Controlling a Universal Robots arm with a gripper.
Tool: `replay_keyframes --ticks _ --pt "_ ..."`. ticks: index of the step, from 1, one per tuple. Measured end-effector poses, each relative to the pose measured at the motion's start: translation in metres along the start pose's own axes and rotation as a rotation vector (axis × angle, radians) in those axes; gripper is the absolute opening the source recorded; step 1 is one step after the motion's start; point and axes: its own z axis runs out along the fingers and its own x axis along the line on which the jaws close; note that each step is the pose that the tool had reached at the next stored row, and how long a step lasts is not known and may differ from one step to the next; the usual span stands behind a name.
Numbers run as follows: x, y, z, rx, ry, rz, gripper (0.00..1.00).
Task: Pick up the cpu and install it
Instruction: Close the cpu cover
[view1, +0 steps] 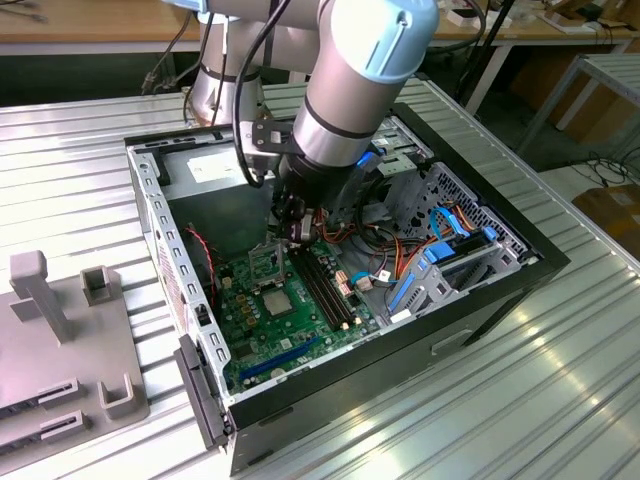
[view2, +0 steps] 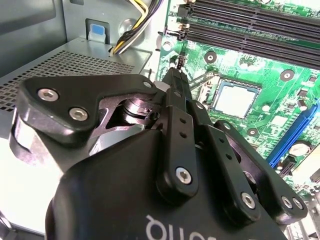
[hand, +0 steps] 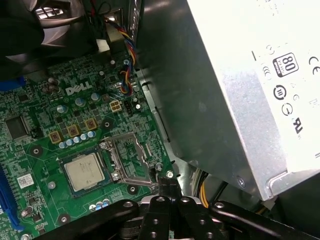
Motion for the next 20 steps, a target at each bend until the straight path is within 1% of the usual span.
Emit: replay_keyframes --ticks 8,16,20 --pt "0.002 -0.0007 -0.001 -0.0021 0.0015 -0.014 0.11" --pt "0.004 -0.0014 -0.0013 -0.0013 0.0067 -0.02 0.11" --pt "0.0062 -0.0021 -0.0018 -0.0015 0.0077 -0.024 0.11"
